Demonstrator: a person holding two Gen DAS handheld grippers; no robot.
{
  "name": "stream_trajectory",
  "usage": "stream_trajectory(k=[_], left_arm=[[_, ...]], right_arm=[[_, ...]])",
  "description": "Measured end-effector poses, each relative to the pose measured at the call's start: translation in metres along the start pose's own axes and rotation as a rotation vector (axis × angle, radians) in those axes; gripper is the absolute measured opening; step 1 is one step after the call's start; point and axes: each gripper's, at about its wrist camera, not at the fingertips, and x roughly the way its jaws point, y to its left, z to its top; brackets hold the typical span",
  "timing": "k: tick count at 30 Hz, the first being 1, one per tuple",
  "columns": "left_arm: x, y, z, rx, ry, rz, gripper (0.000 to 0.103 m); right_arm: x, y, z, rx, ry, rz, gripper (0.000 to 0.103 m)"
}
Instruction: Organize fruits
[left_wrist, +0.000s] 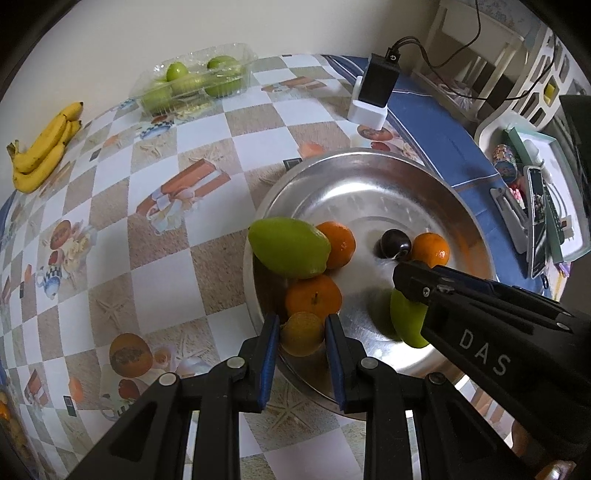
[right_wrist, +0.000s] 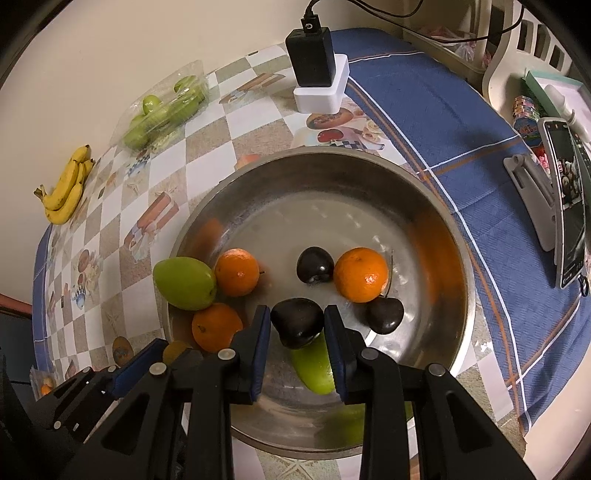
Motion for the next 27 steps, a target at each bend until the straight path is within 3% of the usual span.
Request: stream_trajectory(k=[19,27], left_arm=[[-0.005,0.007,0.002,-0.038,0.001,-0.015,0.03],[-0.011,0.032,0.006,-0.128,-0.02,0.014,0.034]], right_arm=[[-0.008,0.0,0.002,0.01,-0.029,0.007,0.037],[-0.007,-0.002,0.002,0.02,-0.028,0.003,0.037]])
